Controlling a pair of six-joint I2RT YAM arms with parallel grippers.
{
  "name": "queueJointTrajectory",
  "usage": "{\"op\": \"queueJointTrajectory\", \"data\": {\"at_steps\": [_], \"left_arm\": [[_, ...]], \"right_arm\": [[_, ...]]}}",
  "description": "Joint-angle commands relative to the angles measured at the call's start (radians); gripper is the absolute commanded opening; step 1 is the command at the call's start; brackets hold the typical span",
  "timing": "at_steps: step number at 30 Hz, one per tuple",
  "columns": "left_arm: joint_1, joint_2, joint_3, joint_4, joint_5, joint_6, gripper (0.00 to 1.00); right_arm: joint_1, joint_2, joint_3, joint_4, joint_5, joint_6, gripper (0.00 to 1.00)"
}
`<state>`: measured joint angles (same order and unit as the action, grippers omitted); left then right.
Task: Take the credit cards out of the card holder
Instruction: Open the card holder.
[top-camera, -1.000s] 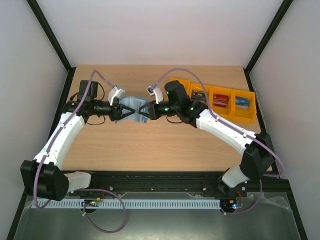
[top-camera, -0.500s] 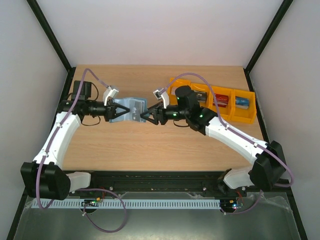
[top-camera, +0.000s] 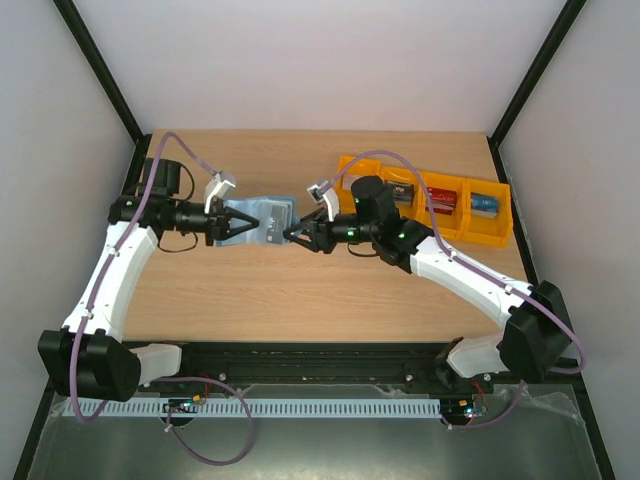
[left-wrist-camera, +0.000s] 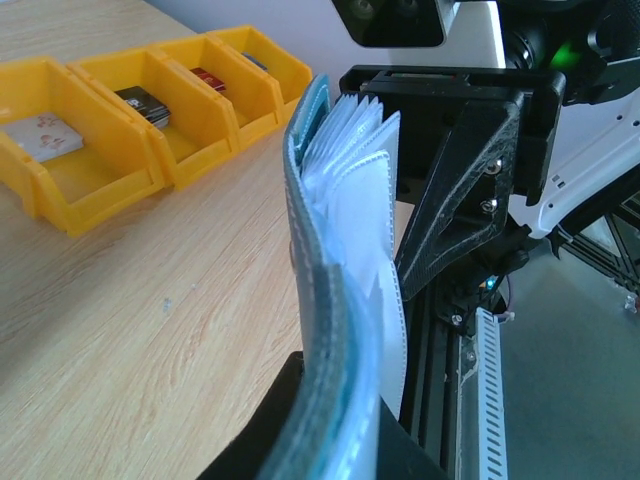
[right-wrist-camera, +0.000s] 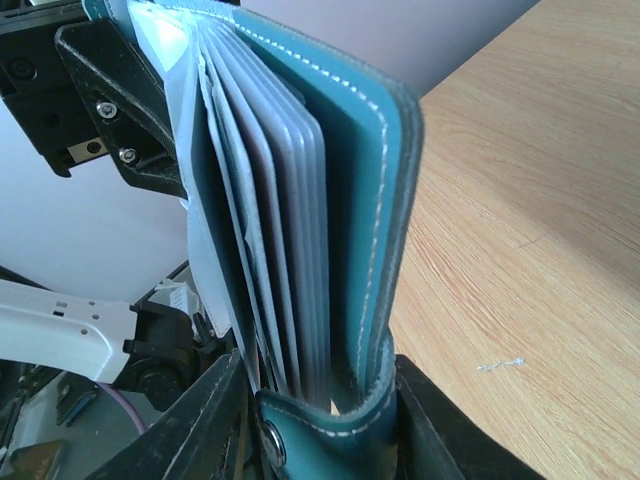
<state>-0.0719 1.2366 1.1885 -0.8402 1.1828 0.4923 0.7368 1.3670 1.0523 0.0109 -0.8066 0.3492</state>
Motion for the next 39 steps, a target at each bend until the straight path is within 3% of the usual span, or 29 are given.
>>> {"op": "queueJointTrajectory", "data": {"at_steps": [1, 22, 34, 39], "left_arm": [[0.012, -0.028, 0.020, -0.033, 0.056, 0.058, 0.02], [0.014, -0.026, 0.023, -0.046, 0.056, 0.077, 0.02], [0.011, -0.026, 0.011, -0.037, 0.054, 0.069, 0.02], [0.009, -0.029, 0.008, -0.033, 0.055, 0.063, 0.02]], "right_arm": [[-0.002, -0.019, -0.005, 0.004, -0.024, -0.051, 0.36], [-0.002, -0.006, -0.009, -0.103, -0.023, -0.147, 0.40], [0.016, 0.015, 0.006, -0.038, -0.045, -0.094, 0.43], [0.029, 0.045, 0.028, -0.034, -0.011, -0.082, 0.39]]}}
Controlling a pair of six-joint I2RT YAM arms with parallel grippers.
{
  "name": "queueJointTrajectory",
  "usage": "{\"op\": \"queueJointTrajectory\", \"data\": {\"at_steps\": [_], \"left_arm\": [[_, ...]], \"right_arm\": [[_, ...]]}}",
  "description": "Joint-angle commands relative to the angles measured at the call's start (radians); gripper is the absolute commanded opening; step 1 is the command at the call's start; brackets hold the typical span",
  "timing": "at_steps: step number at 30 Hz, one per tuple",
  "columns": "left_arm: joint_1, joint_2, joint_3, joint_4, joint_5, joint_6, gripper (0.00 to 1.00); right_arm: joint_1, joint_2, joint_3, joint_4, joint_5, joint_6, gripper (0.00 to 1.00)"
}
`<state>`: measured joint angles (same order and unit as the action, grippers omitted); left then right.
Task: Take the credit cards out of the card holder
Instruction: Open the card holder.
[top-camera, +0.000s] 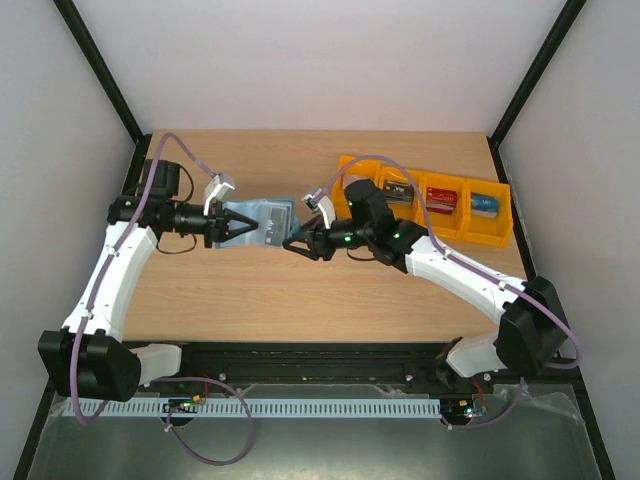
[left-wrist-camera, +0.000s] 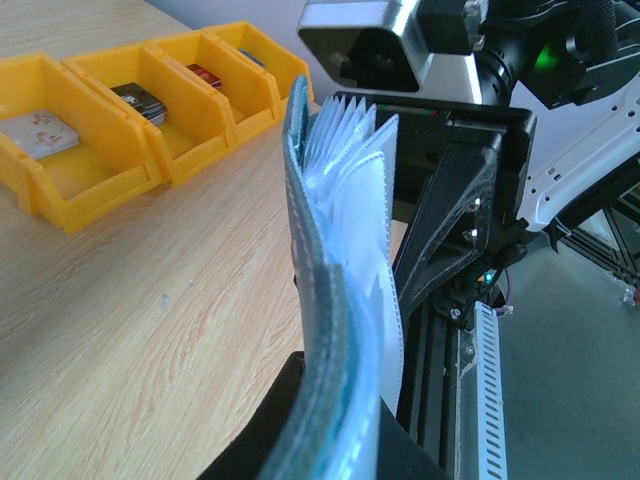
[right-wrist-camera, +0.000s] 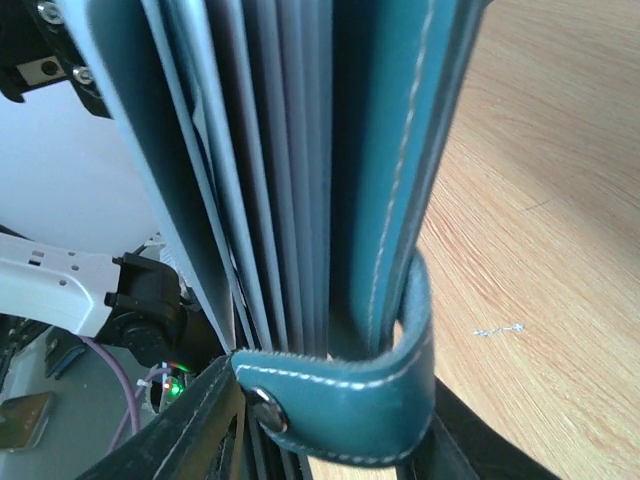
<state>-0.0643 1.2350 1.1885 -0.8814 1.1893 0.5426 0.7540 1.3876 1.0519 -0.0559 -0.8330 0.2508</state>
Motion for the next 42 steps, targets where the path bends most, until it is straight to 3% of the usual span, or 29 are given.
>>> {"op": "queueJointTrajectory", "data": {"at_steps": [1, 9, 22, 42], "left_arm": [[0.000, -0.029, 0.007, 0.009, 0.047, 0.013, 0.02], [-0.030, -0.033, -0.032, 0.043, 0.008, -0.012, 0.02], [-0.033, -0.042, -0.022, -0.032, 0.035, 0.078, 0.02], [-0.032, -0.045, -0.008, -0.050, 0.034, 0.098, 0.02]], "right_arm": [[0.011, 0.025, 0.028, 0.039, 0.016, 0.022, 0.38], [0.022, 0.036, 0.032, 0.120, -0.003, 0.072, 0.51], [0.015, 0.001, 0.046, 0.100, 0.153, 0.029, 0.52], [-0.018, -0.017, 0.064, -0.064, 0.140, -0.099, 0.54]]}}
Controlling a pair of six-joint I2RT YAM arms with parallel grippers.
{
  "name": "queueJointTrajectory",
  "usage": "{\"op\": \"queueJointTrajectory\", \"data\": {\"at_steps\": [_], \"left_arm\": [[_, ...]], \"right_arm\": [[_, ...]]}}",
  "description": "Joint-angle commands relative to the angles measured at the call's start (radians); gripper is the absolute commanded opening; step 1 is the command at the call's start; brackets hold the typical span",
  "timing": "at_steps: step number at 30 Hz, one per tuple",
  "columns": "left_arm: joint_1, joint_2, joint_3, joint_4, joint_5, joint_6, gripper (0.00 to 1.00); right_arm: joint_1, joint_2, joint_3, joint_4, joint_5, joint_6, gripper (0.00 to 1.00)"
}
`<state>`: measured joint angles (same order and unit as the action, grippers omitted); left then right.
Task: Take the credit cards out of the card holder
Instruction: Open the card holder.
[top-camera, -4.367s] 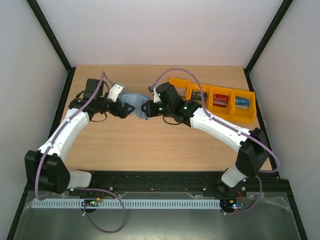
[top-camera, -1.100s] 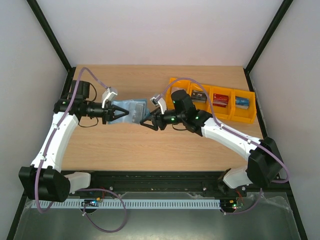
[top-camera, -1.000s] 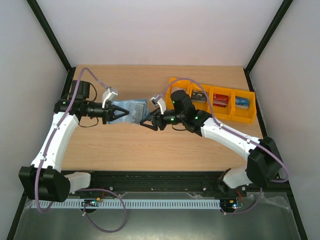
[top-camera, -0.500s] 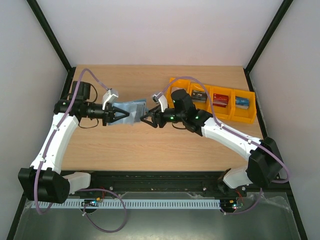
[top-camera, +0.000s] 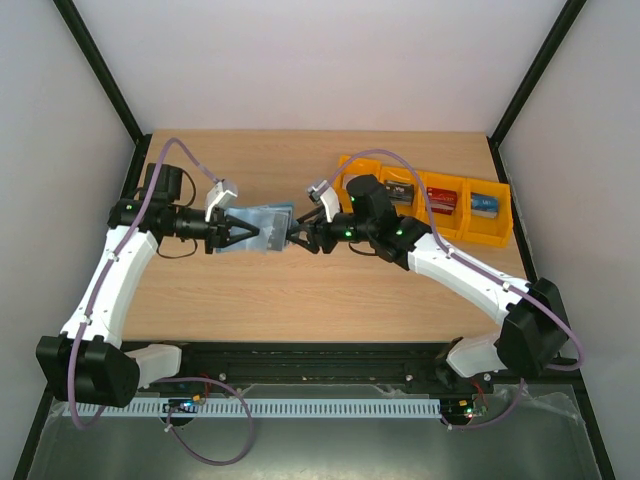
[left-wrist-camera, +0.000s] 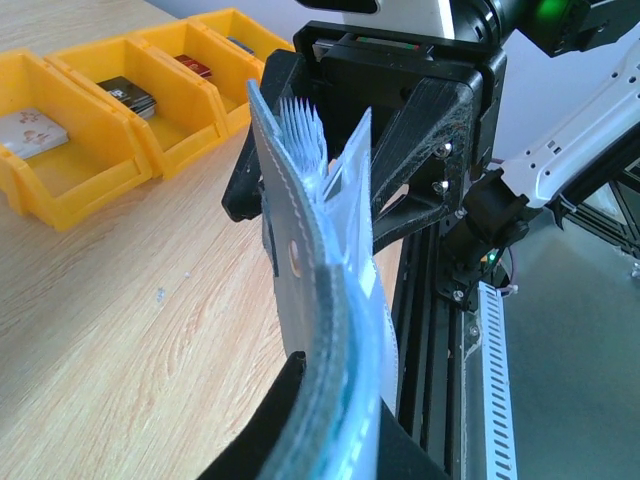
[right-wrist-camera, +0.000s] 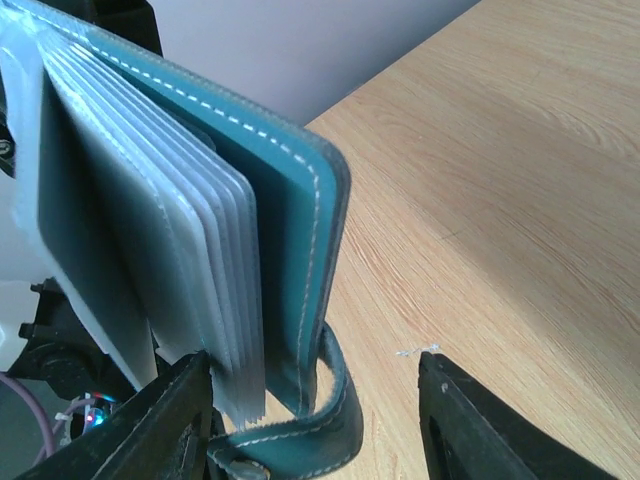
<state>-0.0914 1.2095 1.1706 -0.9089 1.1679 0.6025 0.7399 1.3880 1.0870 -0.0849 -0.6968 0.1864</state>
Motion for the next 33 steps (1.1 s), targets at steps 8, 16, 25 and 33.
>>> {"op": "queueJointTrajectory", "data": {"at_steps": [8, 16, 25, 33], "left_arm": [[-0.004, -0.019, 0.004, -0.025, 0.057, 0.044, 0.02], [-0.031, -0.020, -0.044, 0.079, -0.005, -0.069, 0.02], [-0.023, -0.025, -0.076, 0.235, -0.120, -0.242, 0.87], [-0.067, -0.016, -0.089, 0.296, -0.373, -0.293, 0.99]], "right_arm": [[-0.004, -0.011, 0.033, 0.011, -0.048, 0.008, 0.55], [0.022, 0.017, 0.012, 0.234, -0.193, 0.163, 0.56], [0.041, 0.054, 0.032, 0.236, -0.103, 0.282, 0.02], [0.101, 0.143, 0.147, -0.007, 0.430, 0.483, 0.02]]}}
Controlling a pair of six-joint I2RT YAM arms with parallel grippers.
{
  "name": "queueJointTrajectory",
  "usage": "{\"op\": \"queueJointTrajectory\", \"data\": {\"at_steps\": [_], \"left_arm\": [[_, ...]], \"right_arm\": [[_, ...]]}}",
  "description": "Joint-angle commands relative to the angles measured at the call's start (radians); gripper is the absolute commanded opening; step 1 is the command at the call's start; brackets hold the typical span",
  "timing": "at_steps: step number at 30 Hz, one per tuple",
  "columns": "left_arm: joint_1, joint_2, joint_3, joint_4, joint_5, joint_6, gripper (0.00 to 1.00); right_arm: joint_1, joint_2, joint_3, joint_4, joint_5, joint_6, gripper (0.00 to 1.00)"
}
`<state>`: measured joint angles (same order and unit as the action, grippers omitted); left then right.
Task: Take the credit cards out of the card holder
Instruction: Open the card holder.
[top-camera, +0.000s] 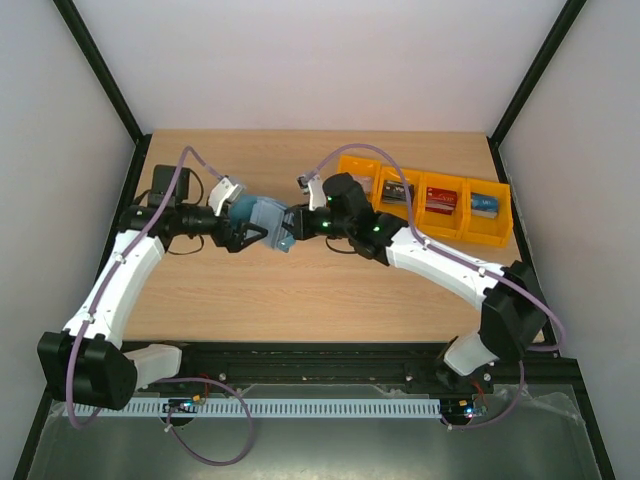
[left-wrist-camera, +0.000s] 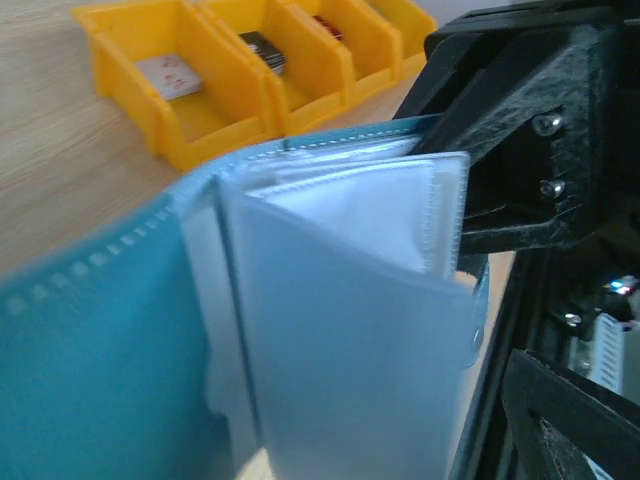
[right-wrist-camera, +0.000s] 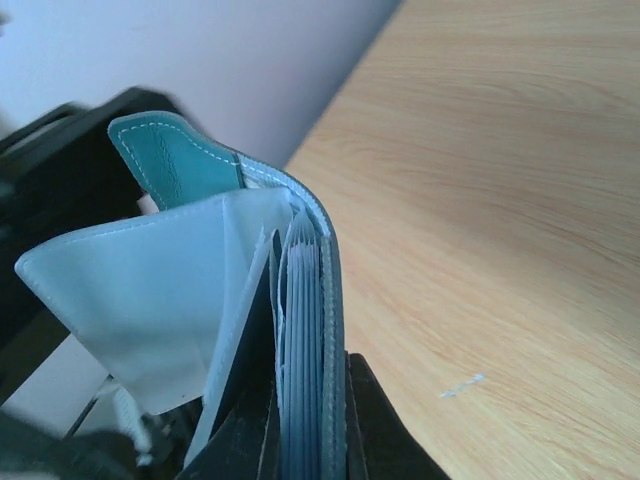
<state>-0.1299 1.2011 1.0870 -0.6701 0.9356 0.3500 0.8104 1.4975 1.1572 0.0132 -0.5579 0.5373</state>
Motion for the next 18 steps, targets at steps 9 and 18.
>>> {"op": "queueJointTrajectory", "data": {"at_steps": [9, 18], "left_arm": [[-0.145, 0.034, 0.001, 0.123, -0.437, -0.080, 0.99], [-0.205, 0.088, 0.016, 0.183, -0.702, -0.103, 0.99]], "right_arm": [[0.086, 0.091, 0.146, -0.121, 0.418, 0.188, 0.02], [0.089, 0.092, 0.147, -0.113, 0.374, 0.191, 0.02]]}}
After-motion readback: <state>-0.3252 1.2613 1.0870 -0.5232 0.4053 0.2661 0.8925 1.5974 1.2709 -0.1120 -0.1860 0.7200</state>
